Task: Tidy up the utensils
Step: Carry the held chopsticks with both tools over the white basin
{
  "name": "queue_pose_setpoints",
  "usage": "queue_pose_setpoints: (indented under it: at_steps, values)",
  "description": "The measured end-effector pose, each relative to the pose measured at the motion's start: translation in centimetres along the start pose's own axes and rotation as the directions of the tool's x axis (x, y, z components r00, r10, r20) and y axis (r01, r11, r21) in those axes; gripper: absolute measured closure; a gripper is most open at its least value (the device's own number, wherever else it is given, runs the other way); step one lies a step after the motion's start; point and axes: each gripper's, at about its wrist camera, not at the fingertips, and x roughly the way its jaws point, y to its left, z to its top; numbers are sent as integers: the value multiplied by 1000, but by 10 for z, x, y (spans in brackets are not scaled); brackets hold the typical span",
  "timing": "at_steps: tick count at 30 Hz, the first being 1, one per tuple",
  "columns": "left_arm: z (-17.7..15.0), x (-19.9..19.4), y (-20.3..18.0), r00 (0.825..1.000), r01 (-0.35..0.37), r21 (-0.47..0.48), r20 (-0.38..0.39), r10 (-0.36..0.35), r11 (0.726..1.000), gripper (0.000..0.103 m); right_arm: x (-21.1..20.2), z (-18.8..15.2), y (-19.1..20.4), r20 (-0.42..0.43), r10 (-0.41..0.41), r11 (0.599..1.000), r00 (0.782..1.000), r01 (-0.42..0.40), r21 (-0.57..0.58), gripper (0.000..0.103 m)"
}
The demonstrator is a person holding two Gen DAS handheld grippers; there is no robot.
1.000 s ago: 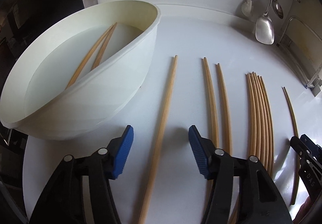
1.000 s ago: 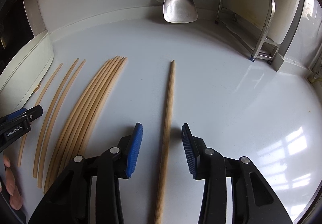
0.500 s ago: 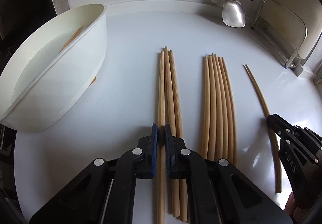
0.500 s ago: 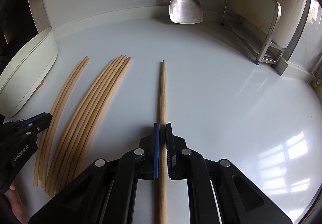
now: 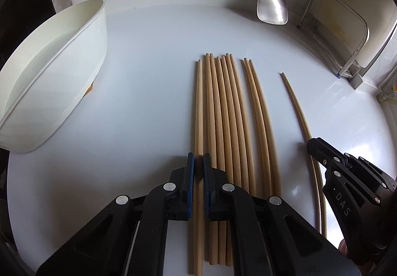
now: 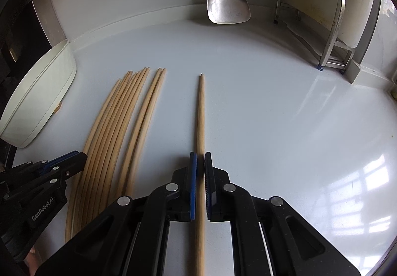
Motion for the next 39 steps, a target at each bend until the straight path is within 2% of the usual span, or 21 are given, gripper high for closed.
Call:
queue_pose_setpoints:
  at_steps: [9,14,18,23,29,34,39]
  values:
    - [18,-26,10,1000,10,-8,14,-10,1000,96,-19,12,-5,13,5,1000,1000,-5,11,97]
    - [39,-60,20,998,22,8,62,-22,1000,96,-46,31,6,55,9,1000,998,-9,-6,97]
    - [57,-92,42,993,19,11,113,-20,1000,96,-69,53,27,95,30,999,995,-28,-20,97]
    - [83,-128,88,983,-13,-11,185,15,1000,96,-89,82,70,146,74,996,986,-67,-55,97]
    - [104,-149,159,971,-67,-44,225,75,997,96,-95,109,149,178,165,982,970,-145,-122,97]
    - [113,-137,220,976,-102,-78,186,115,992,96,-74,123,222,143,245,959,959,-218,-181,97]
    - [118,-108,262,987,-99,-86,122,109,991,96,-33,127,276,52,284,944,957,-269,-192,97]
